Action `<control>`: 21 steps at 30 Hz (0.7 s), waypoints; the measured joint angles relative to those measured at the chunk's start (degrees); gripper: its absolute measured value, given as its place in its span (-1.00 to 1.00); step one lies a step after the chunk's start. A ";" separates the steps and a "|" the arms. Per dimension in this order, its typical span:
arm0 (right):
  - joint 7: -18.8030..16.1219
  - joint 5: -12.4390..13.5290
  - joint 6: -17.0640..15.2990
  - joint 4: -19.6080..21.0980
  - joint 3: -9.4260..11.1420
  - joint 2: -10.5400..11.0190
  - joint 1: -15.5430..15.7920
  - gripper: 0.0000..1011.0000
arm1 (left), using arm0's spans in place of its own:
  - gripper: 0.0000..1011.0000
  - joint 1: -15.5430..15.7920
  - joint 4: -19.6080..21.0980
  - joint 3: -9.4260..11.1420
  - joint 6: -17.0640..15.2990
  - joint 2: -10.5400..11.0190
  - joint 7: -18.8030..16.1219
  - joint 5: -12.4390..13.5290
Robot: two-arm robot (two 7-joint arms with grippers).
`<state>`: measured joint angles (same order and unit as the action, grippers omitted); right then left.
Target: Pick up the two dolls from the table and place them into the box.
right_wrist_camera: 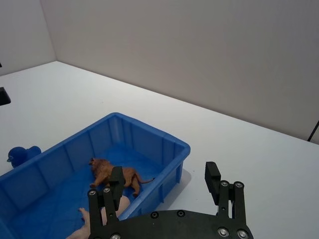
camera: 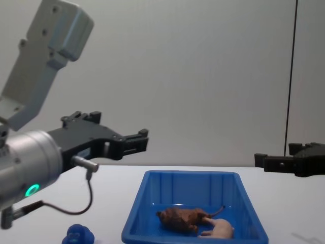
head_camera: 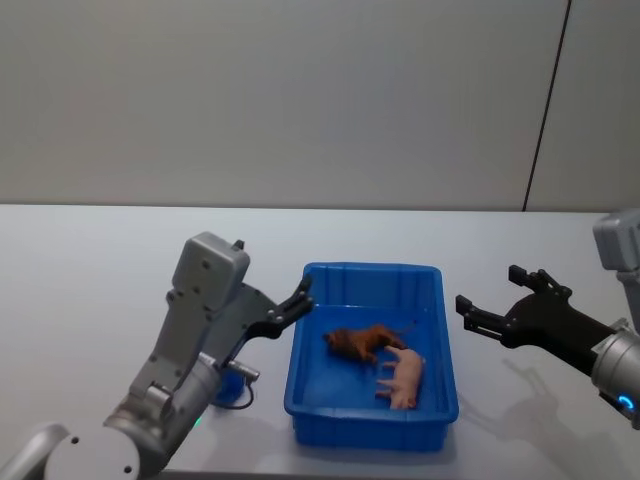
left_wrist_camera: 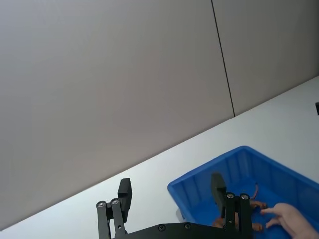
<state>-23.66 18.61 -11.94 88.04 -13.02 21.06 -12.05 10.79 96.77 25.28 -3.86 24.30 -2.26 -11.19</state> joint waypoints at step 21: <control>-0.06 0.16 0.31 -0.11 0.23 0.30 0.12 0.98 | 0.98 -6.55 3.47 -2.29 -6.58 6.55 -1.28 -4.47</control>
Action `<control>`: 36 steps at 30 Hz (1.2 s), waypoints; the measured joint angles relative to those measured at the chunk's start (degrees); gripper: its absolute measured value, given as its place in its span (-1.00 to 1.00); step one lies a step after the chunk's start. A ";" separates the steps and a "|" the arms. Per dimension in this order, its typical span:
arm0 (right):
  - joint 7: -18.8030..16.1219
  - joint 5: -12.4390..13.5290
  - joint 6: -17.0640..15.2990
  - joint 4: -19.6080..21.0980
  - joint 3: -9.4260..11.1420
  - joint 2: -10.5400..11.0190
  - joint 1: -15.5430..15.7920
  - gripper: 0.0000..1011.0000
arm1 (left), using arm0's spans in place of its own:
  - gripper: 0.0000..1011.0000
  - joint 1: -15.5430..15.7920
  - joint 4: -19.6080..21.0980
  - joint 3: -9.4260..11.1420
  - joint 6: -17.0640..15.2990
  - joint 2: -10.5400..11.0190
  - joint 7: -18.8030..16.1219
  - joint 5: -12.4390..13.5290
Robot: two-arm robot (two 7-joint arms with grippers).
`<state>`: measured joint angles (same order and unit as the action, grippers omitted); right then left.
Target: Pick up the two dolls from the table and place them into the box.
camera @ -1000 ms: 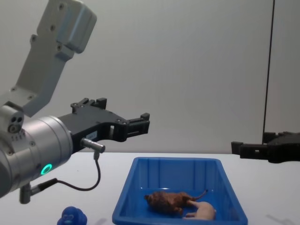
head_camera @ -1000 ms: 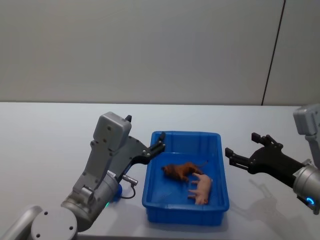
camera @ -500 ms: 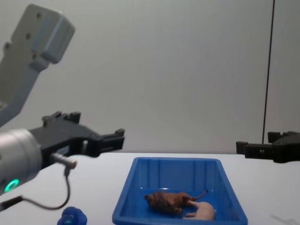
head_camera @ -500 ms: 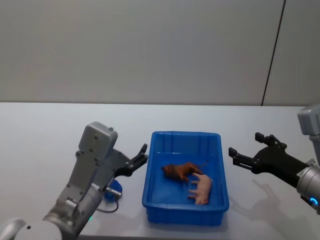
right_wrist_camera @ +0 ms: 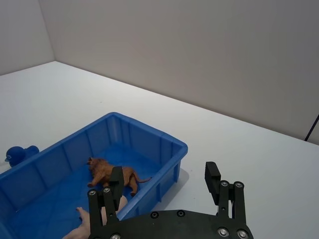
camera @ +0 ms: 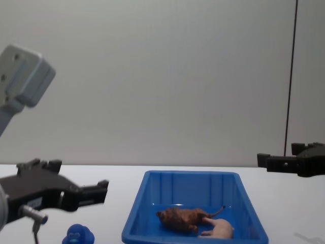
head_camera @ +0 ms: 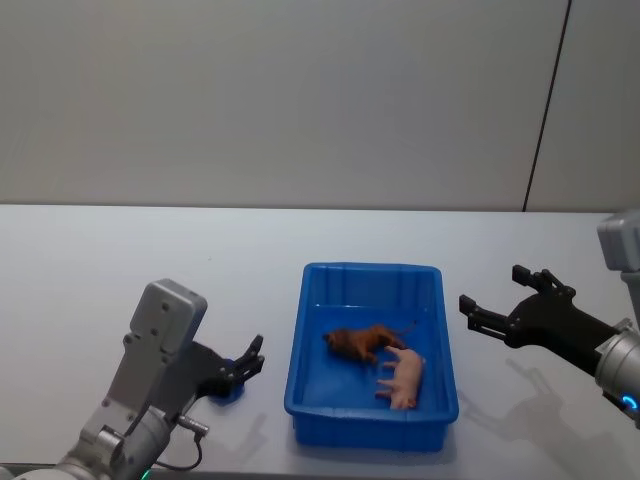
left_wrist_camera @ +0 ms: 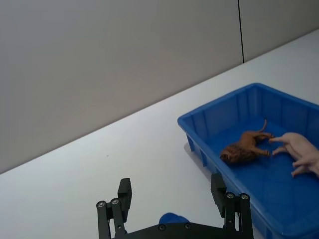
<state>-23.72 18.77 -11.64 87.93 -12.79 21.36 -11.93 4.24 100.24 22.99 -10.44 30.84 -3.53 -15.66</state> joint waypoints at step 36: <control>0.00 0.00 0.05 0.00 0.04 0.07 0.00 0.98 | 0.98 6.05 -22.22 -1.69 10.11 -3.40 14.02 -2.79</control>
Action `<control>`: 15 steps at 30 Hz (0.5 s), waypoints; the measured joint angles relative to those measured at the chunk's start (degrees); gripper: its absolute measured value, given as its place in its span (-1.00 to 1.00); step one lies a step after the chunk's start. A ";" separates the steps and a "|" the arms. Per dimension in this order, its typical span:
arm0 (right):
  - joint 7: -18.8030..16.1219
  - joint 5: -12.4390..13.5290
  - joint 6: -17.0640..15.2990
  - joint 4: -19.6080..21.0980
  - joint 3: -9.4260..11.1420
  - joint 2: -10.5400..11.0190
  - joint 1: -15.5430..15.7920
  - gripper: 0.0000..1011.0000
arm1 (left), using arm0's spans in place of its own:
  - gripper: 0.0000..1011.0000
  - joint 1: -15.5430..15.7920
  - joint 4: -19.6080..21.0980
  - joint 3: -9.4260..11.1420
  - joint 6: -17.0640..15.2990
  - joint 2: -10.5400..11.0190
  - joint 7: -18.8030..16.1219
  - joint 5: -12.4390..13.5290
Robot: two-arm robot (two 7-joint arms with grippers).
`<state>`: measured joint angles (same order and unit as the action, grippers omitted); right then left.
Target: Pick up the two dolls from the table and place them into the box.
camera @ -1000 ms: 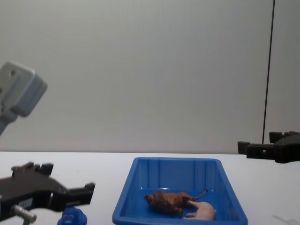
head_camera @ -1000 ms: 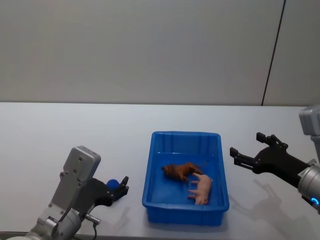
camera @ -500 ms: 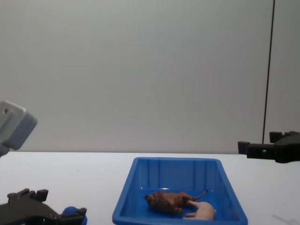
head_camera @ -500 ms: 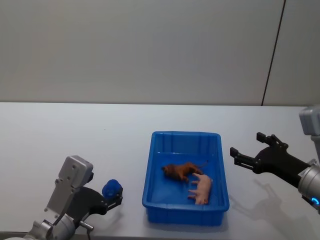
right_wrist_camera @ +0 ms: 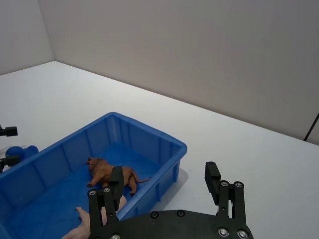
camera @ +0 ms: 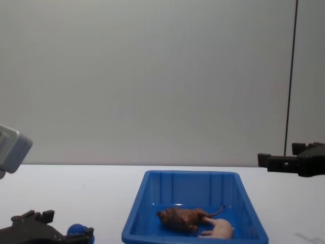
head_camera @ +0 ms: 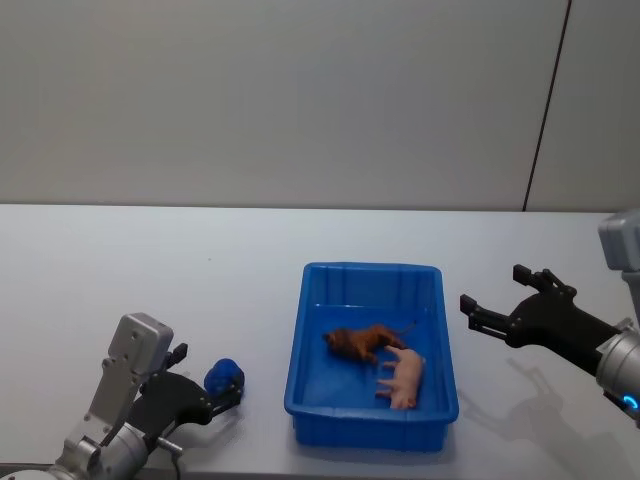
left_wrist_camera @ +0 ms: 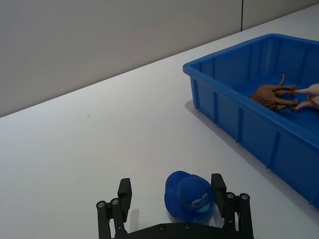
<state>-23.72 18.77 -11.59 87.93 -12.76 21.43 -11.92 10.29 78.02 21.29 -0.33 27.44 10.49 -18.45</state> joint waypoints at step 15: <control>0.00 0.00 0.00 0.00 0.00 0.00 0.00 0.98 | 0.81 4.38 -8.29 -0.08 3.38 -2.33 9.56 -0.68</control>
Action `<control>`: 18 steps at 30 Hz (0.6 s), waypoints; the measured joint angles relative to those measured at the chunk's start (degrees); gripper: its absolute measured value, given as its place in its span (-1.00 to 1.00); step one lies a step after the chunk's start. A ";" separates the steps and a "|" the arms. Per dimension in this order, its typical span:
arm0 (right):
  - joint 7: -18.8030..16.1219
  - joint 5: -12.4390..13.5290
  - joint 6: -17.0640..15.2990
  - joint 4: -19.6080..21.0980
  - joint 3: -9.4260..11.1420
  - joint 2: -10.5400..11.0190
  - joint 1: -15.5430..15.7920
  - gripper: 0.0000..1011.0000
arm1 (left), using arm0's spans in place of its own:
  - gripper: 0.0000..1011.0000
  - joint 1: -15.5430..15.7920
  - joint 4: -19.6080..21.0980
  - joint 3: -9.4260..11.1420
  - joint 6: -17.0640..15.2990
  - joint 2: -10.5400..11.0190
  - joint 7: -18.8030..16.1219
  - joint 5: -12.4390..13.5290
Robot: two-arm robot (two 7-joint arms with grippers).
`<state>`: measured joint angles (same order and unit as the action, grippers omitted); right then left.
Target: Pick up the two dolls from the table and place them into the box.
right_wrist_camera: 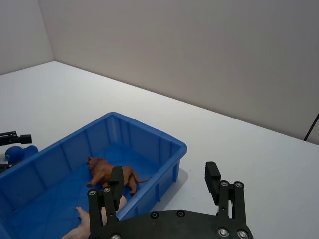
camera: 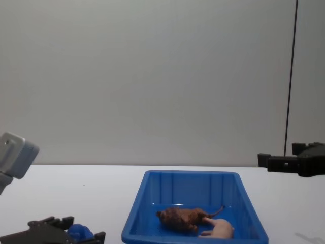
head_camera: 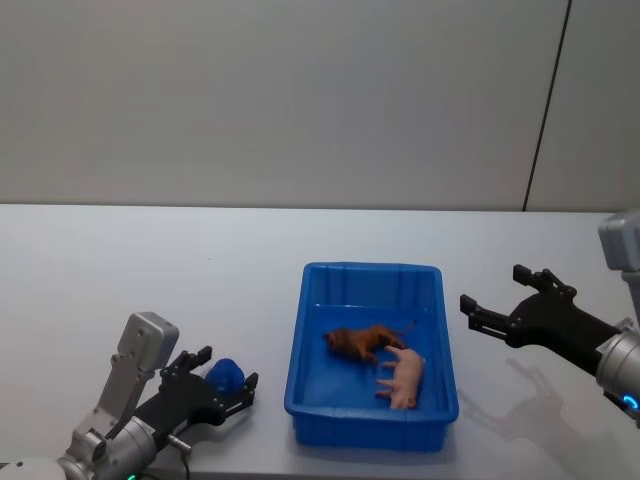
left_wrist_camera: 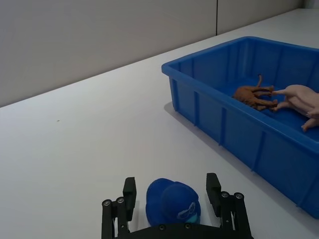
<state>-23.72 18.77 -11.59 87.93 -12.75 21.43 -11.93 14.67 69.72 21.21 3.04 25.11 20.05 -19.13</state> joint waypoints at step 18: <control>0.00 0.00 0.00 0.00 0.00 0.00 0.00 0.98 | -0.04 2.71 -2.10 -0.27 -2.24 -0.56 7.64 2.13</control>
<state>-23.72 18.77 -11.58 87.93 -12.75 21.43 -11.92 17.38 67.62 20.95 0.80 24.55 27.69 -16.99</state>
